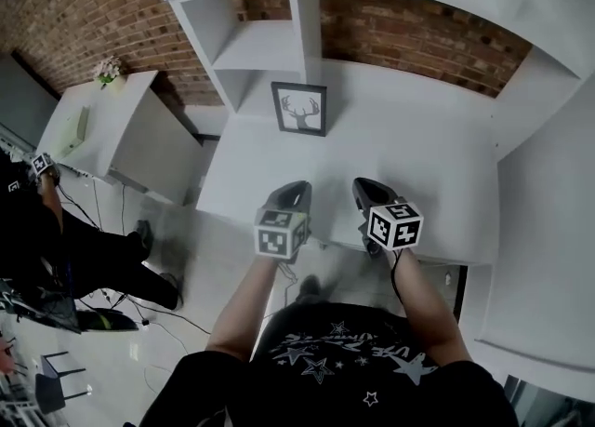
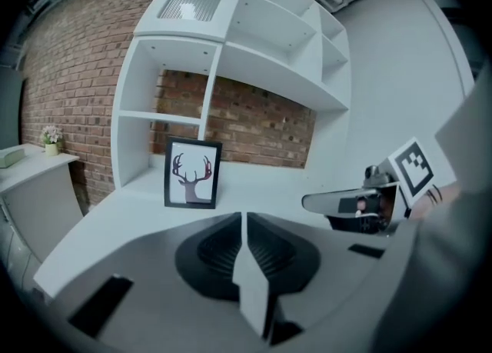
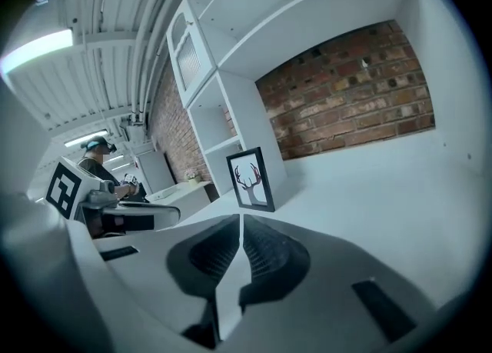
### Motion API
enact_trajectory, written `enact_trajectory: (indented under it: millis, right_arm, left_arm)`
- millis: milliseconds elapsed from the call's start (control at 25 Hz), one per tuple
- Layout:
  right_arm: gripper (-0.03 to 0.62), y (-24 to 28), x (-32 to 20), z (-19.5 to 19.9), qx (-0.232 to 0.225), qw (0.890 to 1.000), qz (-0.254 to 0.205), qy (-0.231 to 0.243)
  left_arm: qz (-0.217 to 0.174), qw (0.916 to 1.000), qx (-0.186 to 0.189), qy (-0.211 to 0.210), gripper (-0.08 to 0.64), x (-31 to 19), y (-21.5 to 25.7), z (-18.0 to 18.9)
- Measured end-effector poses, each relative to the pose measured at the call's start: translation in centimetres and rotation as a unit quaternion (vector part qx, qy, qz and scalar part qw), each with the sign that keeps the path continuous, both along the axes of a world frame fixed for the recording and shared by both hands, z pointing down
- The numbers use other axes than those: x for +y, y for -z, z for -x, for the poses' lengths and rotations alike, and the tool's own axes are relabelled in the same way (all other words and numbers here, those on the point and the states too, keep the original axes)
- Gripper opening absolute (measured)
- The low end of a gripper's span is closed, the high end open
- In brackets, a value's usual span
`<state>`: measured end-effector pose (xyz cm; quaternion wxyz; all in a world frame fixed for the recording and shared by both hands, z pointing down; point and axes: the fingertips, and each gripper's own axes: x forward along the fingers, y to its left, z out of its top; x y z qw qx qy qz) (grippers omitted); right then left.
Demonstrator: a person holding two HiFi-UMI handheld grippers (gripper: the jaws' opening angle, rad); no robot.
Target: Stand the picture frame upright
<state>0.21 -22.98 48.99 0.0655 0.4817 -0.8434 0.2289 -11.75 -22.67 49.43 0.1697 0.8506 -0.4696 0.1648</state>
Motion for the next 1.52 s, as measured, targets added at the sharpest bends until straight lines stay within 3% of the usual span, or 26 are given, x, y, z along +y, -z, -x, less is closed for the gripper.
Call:
enact_trajectory:
  millis: [680, 1000, 1520]
  right_arm:
    - [0.015, 1.7, 5.6, -6.8, 0.013, 0.994, -0.019, 0.11]
    - [0.015, 2.0, 10.0, -11.0, 0.011, 0.99, -0.023, 0.136]
    - [0.015, 1.4, 17.6, -10.2, 0.011, 0.977, -0.02, 0.214]
  left_arm:
    - [-0.016, 0.9965, 0.01, 0.081, 0.034, 6.7, 2.0, -7.4]
    - [-0.027, 0.992, 0.012, 0.122, 0.034, 12.1, 3.4, -10.4]
    - [-0.037, 0.9753, 0.024, 0.217, 0.034, 23.1, 4.1, -8.3]
